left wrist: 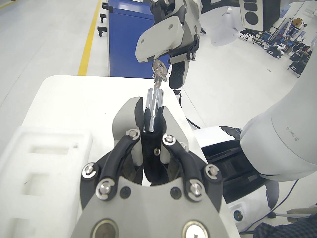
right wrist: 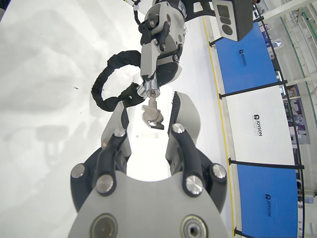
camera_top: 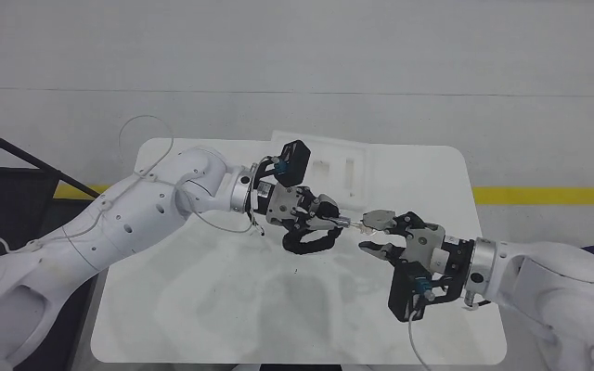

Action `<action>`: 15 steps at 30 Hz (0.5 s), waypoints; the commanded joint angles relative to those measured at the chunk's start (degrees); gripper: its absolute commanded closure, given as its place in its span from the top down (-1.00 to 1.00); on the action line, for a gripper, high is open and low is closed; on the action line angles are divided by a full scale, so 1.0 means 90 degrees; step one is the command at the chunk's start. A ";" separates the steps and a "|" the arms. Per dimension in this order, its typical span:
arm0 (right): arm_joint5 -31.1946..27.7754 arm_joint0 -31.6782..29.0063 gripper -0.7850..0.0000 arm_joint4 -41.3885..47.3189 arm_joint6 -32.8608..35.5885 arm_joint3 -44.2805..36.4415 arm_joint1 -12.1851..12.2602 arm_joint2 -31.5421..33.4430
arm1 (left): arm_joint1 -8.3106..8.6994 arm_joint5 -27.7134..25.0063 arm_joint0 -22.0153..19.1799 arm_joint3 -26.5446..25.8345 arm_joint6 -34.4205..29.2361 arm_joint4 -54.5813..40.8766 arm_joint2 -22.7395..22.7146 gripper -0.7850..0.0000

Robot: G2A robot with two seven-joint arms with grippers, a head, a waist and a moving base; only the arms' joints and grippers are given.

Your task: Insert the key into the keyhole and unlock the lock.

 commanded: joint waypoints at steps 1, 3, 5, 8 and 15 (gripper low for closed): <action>0.0020 -0.0005 -0.24 -0.0101 -0.0057 -0.0035 0.0007 0.0010 | 0.0010 0.0000 0.0002 -0.0017 -0.0029 -0.0032 0.0000 -1.00; 0.0045 -0.0008 -0.31 -0.0201 -0.0111 -0.0072 0.0014 0.0008 | 0.0019 0.0000 0.0003 -0.0030 -0.0054 -0.0065 0.0000 -1.00; 0.0049 0.0002 -0.40 -0.0335 -0.0143 -0.0116 0.0022 -0.0006 | 0.0026 0.0000 0.0000 -0.0046 -0.0081 -0.0092 0.0000 -1.00; 0.0056 0.0017 -0.60 -0.0518 -0.0196 -0.0148 0.0034 -0.0046 | 0.0034 0.0000 0.0000 -0.0065 -0.0096 -0.0131 0.0000 -1.00; 0.0016 0.0079 -0.73 -0.0966 -0.0281 -0.0248 0.0063 -0.0180 | 0.0067 0.0000 0.0017 -0.0111 -0.0106 -0.0206 0.0000 -1.00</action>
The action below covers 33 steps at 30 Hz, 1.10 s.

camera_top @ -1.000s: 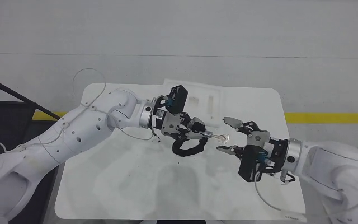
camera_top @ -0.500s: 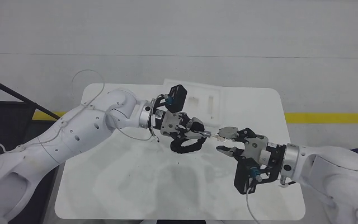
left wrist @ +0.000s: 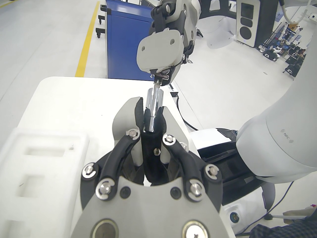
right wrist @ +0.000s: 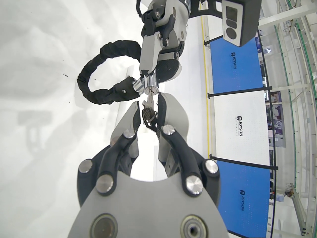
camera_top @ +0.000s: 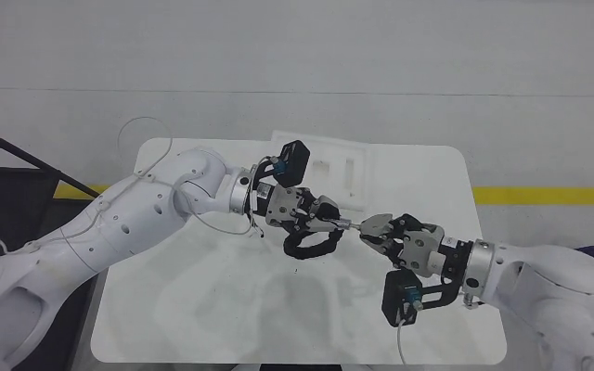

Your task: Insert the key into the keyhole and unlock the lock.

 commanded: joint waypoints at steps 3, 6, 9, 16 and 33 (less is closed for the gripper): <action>0.0067 -0.0025 -0.98 0.0173 -0.0127 0.0104 -0.0004 -0.0049 | 0.0023 0.0000 0.0003 -0.0004 -0.0010 -0.0017 0.0000 -1.00; 0.0193 -0.0094 -1.00 0.0684 -0.0107 0.0277 -0.0025 -0.0034 | 0.0034 0.0000 0.0000 -0.0017 -0.0003 -0.0003 0.0000 -1.00; 0.0337 -0.0176 -1.00 0.1530 0.0139 0.0487 -0.0053 0.0017 | 0.0041 0.0000 -0.0003 -0.0030 0.0023 0.0041 0.0000 -1.00; 0.0592 -0.0181 -1.00 0.3724 0.1407 0.0799 -0.0074 -0.0024 | 0.0047 0.0000 0.0001 -0.0085 0.0212 0.0271 0.0000 -1.00; 0.1522 0.0068 1.00 0.6608 0.3645 0.0912 0.0005 0.0016 | 0.0077 0.0000 0.0161 -0.0007 0.0712 0.1076 0.0000 -1.00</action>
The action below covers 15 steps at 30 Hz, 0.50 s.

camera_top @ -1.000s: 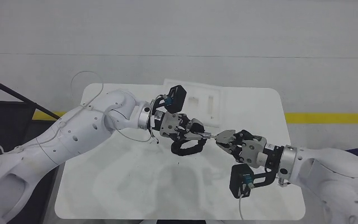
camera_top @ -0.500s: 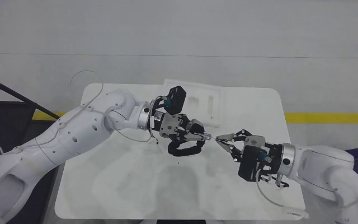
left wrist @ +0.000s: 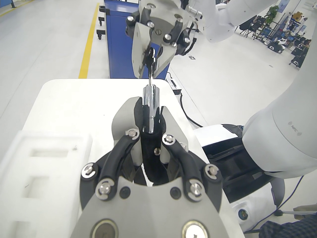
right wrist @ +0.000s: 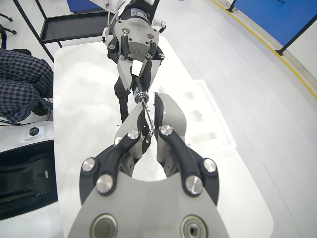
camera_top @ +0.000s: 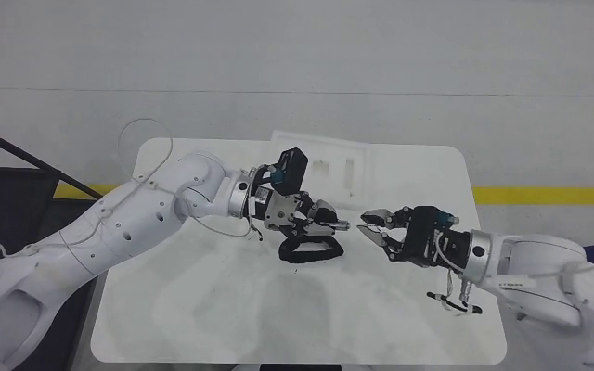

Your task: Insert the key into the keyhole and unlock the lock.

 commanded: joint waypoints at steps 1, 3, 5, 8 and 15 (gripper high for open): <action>-0.0047 -0.0038 1.00 0.0155 0.0077 0.0050 0.0019 0.0098 | 0.0005 0.0000 0.0074 0.0057 0.0042 0.0170 0.0000 -1.00; -0.0136 -0.0064 1.00 0.0250 0.0183 0.0084 0.0042 0.0203 | 0.0007 0.0000 0.0168 0.0128 0.0055 0.0306 0.0000 -1.00; -0.0132 -0.0105 1.00 0.0429 0.0252 0.0156 0.0061 0.0315 | 0.0008 0.0000 0.0290 0.0191 0.0091 0.0371 0.0000 -1.00; 0.0023 -0.0149 1.00 0.0731 0.0310 0.0244 0.0083 0.0497 | 0.0000 0.0000 0.0485 0.0292 -0.0008 0.0523 0.0000 -1.00; 0.0647 -0.0166 1.00 0.1497 0.0695 0.0377 0.0125 0.0781 | -0.0116 0.0000 0.0987 0.0519 -0.0117 0.0985 0.0000 -1.00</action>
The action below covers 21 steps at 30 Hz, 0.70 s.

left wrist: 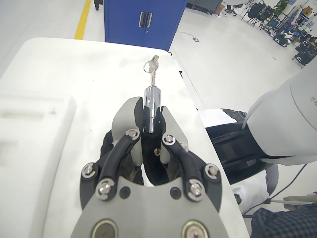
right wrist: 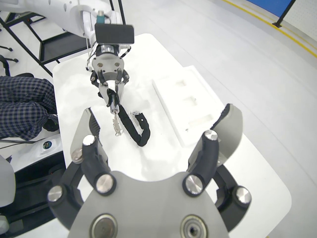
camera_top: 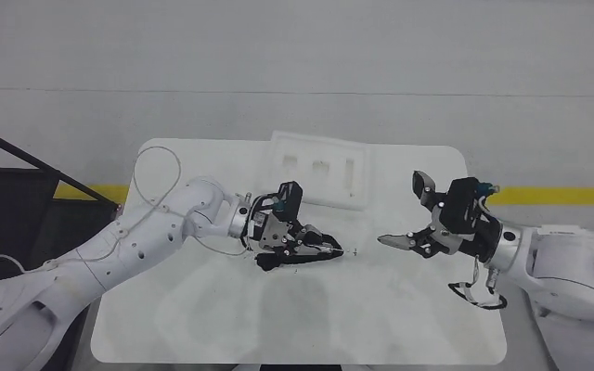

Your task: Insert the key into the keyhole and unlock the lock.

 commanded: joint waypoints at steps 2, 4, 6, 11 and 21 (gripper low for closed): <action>0.0120 0.0052 1.00 0.0237 0.0189 0.0055 0.0020 0.0064 | -0.0087 0.0000 0.0194 0.0114 0.0022 0.0330 0.0000 -1.00; 0.0158 0.0093 1.00 0.0335 0.0304 0.0096 0.0032 0.0080 | -0.0167 0.0000 0.0260 0.0240 0.0068 0.0580 0.0000 -1.00; 0.0182 0.0136 1.00 0.0411 0.0401 0.0111 0.0042 0.0070 | -0.0272 0.0000 0.0318 0.0363 0.0152 0.0818 0.0000 -1.00; 0.0263 0.0206 1.00 0.0591 0.0527 0.0159 0.0059 0.0020 | -0.0589 0.0000 0.0437 0.0730 0.0271 0.1367 0.0000 -0.78; 0.0382 0.0224 1.00 0.0845 0.0514 0.0360 0.0075 -0.0047 | -0.1106 0.0000 0.0375 0.1505 0.0675 0.1705 0.0000 1.00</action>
